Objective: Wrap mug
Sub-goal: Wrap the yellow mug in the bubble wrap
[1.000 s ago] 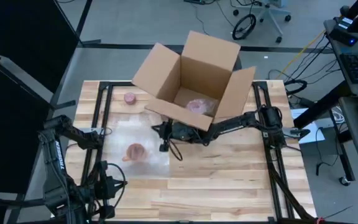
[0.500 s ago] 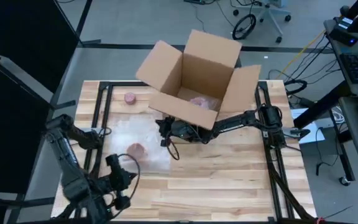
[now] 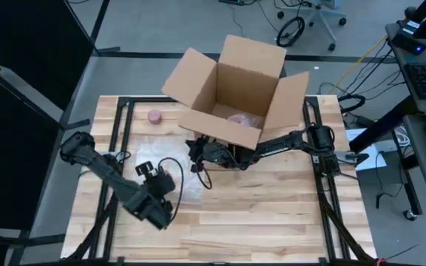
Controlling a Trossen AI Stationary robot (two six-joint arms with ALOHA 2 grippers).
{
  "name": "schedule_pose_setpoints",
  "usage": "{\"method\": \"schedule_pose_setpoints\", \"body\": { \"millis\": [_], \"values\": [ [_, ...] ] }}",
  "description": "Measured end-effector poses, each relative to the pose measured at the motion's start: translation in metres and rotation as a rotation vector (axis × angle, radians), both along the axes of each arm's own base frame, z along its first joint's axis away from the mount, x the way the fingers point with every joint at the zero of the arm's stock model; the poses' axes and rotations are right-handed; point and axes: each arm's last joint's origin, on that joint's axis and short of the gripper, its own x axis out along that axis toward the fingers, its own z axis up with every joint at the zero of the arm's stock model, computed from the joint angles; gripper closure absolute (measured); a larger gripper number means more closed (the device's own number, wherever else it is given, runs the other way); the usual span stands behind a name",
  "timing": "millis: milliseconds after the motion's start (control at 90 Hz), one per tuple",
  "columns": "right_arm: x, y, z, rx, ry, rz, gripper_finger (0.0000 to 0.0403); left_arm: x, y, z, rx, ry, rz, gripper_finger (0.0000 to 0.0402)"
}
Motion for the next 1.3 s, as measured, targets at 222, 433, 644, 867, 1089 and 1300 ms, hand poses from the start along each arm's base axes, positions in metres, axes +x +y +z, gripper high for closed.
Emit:
{"method": "schedule_pose_setpoints", "body": {
  "millis": [222, 433, 644, 867, 1089, 1300],
  "values": [
    [0.005, -0.003, -0.016, -0.011, 0.042, 0.043, 0.0402, 0.002, 0.001, -0.017, -0.028, -0.034, 0.021, 0.0402],
    [0.005, -0.002, -0.015, -0.005, 0.025, 0.014, 0.0335, 0.002, 0.001, -0.028, -0.036, -0.042, 0.021, 0.0402],
    [0.005, 0.014, -0.012, 0.118, -0.049, 0.071, 0.0227, 0.001, 0.005, -0.027, -0.057, 0.012, -0.014, 0.0402],
    [0.004, 0.020, -0.004, 0.205, -0.101, 0.090, 0.0151, 0.002, 0.029, -0.019, -0.118, 0.068, -0.051, 0.0402],
    [0.003, 0.026, -0.004, 0.260, -0.103, 0.106, 0.0131, -0.023, 0.058, -0.014, -0.220, -0.019, -0.035, 0.0402],
    [0.003, 0.035, -0.005, 0.314, -0.109, 0.143, 0.0132, -0.043, 0.078, -0.009, -0.411, -0.187, -0.070, 0.0402]
  ]
}}
